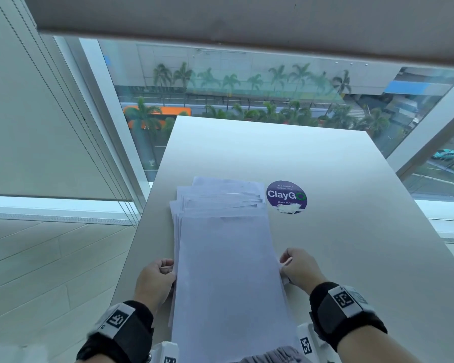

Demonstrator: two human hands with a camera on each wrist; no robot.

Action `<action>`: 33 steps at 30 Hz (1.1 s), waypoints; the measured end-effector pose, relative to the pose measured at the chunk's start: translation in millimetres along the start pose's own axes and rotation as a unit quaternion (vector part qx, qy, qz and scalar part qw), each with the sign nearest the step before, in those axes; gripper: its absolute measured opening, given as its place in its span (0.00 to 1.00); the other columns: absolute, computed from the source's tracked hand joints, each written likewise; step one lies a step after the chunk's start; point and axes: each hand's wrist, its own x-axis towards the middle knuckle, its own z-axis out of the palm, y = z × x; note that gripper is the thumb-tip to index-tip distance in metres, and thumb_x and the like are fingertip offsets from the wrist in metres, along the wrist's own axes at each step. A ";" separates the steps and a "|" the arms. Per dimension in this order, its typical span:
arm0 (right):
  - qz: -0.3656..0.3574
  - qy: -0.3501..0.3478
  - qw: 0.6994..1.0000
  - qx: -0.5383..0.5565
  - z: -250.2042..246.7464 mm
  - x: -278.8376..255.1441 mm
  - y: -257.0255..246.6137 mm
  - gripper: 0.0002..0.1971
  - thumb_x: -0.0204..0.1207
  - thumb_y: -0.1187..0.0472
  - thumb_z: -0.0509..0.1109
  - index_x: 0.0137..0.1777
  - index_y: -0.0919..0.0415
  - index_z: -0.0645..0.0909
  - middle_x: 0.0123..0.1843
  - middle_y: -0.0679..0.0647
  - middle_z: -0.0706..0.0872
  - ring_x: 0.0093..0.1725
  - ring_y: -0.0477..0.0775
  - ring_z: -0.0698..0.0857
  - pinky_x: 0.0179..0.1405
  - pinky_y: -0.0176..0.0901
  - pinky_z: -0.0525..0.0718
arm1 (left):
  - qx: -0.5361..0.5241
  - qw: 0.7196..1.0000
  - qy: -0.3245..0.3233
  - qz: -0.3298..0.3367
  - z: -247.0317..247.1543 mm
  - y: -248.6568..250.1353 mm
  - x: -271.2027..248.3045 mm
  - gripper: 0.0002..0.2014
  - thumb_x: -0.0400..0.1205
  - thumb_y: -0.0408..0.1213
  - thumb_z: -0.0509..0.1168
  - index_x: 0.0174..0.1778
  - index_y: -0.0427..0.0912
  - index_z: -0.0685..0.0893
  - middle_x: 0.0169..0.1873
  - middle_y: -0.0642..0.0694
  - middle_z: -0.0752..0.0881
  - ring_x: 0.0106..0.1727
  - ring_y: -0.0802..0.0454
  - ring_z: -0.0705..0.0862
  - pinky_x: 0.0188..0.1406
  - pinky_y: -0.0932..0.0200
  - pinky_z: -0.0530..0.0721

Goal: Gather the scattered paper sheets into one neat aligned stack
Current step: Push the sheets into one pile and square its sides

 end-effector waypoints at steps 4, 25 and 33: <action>0.046 -0.049 0.998 0.014 -2.1 2.7 2.3 0.11 0.68 0.76 0.67 0.30 0.61 0.75 0.29 0.57 0.79 0.25 0.52 0.77 0.21 0.39 0.79 | -0.003 1.000 -0.010 -0.016 -1.0 1.9 0.9 0.04 0.77 0.26 0.67 0.41 0.39 0.84 0.38 0.34 0.88 0.39 0.37 0.87 0.49 0.33 0.87; 0.097 -0.357 0.923 -0.108 -7.6 -14.9 17.5 0.15 0.70 0.76 0.67 0.33 0.54 0.83 0.19 0.43 0.85 0.21 0.38 0.82 0.24 0.29 0.80 | 0.061 0.983 -0.138 -0.106 -4.0 5.5 -22.7 0.35 0.74 0.66 0.60 0.72 0.46 0.75 0.67 0.43 0.82 0.72 0.41 0.76 0.71 0.44 0.75; 0.153 -0.138 0.966 0.157 -16.7 1.2 -1.2 0.10 0.73 0.74 0.57 0.44 0.64 0.78 0.42 0.59 0.83 0.36 0.53 0.81 0.27 0.38 0.79 | 0.029 0.999 -0.030 -0.020 10.6 18.3 -20.7 0.07 0.79 0.36 0.66 0.48 0.37 0.79 0.48 0.40 0.80 0.55 0.43 0.76 0.54 0.52 0.71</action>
